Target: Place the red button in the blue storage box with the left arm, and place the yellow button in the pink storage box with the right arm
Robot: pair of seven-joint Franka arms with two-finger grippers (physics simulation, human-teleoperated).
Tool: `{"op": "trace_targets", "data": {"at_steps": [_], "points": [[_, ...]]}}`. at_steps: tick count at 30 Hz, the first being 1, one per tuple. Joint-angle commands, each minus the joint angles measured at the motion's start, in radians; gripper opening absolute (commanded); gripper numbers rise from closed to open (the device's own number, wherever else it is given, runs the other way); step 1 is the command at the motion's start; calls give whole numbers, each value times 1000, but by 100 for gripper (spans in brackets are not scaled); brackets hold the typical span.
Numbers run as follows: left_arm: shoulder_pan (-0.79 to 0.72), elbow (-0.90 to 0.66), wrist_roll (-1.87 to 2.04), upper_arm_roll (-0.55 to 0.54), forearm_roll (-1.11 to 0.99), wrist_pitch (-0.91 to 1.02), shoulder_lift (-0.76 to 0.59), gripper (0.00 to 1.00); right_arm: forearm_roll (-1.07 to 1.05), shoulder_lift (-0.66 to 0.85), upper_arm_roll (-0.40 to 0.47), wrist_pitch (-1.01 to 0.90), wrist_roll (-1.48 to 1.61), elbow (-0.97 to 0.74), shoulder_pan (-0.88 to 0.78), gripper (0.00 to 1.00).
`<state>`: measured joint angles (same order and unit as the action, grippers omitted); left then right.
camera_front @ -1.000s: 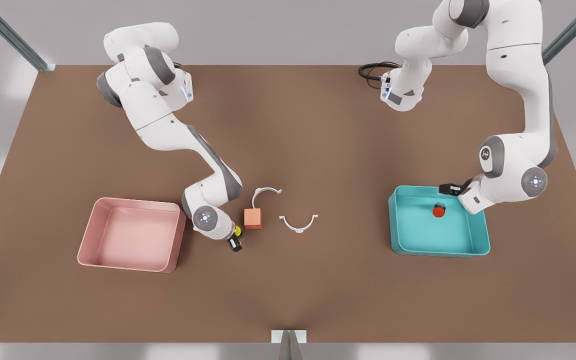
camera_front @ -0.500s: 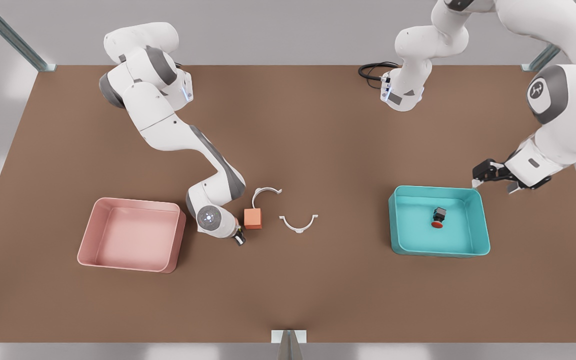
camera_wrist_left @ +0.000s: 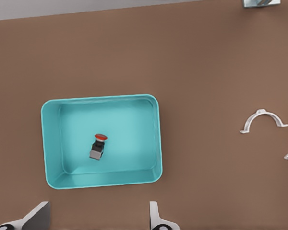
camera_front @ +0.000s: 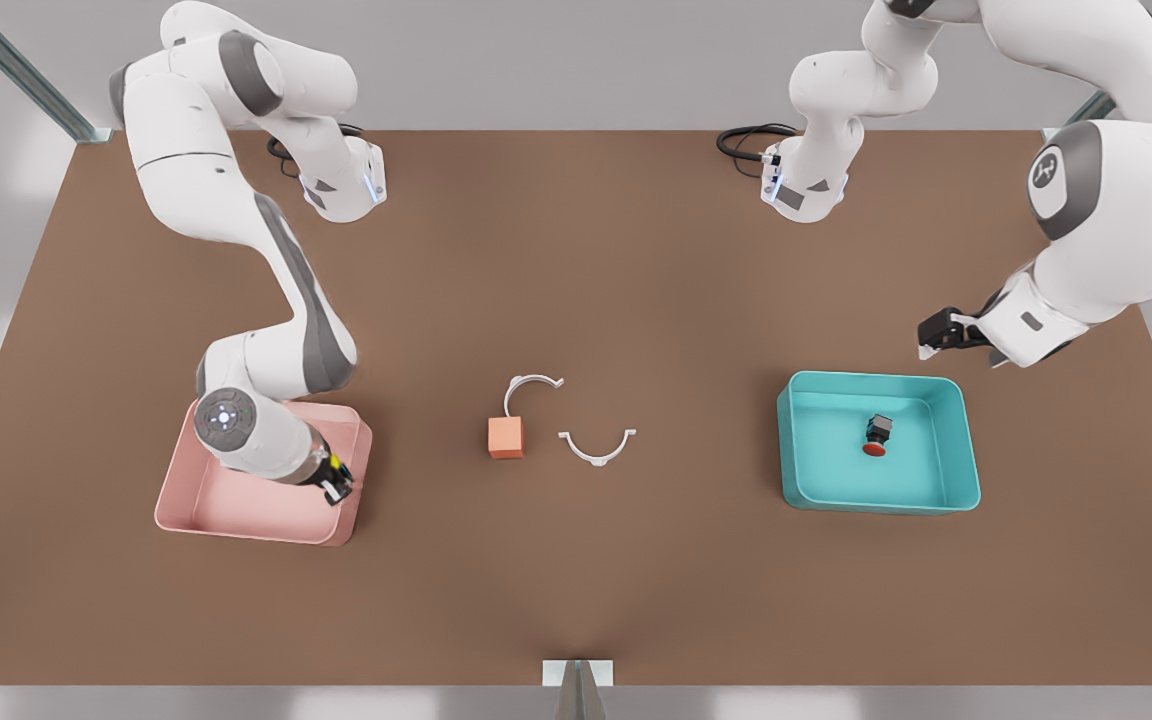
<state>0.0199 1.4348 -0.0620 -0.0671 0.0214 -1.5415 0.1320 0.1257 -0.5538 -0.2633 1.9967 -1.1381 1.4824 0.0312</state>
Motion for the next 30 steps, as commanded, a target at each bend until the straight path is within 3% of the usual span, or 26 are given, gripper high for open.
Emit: {"op": "trace_targets", "data": {"at_steps": [1, 3, 7, 8, 9, 15, 18, 20, 21, 23, 30], "points": [[-1, -1, 80, 0, -3, 9, -3, 100, 9, 23, 0, -151, 500, 7, 33, 27], [2, 33, 71, 4, -3, 26, -57, 100, 9, 29, -2, -156, 537, 47, 76, 27], [-1, 23, 80, 1, -6, 17, -38, 100, 12, 28, -2, -145, 581, 105, 125, 30], [-1, 21, 80, 1, -6, 17, -38, 100, 14, 28, 0, -150, 586, 118, 142, 51], [-1, 21, 80, 1, -6, 17, -38, 100, 40, 28, -1, -153, 589, 119, 144, 100], [0, 21, 80, 1, -5, 17, -38, 100, 72, 37, -4, -156, 649, 44, 139, 100], [0, 21, 82, 1, -3, 20, -38, 100, 68, 140, -16, -159, 822, -20, 141, 100], [0, 21, 82, 1, -3, 20, -38, 100, 23, 258, 39, -239, 988, -20, 121, 100], [0, 21, 80, 1, -3, 20, -38, 100, -66, 344, 162, -317, 1092, -16, 44, 100], [2, 21, 80, 1, -3, 20, -38, 100, -78, 509, 236, -512, 1107, 3, -34, 100], [2, 21, 79, 1, -3, 20, -37, 100, -77, 466, 231, -524, 1104, -2, -50, 100]]}}
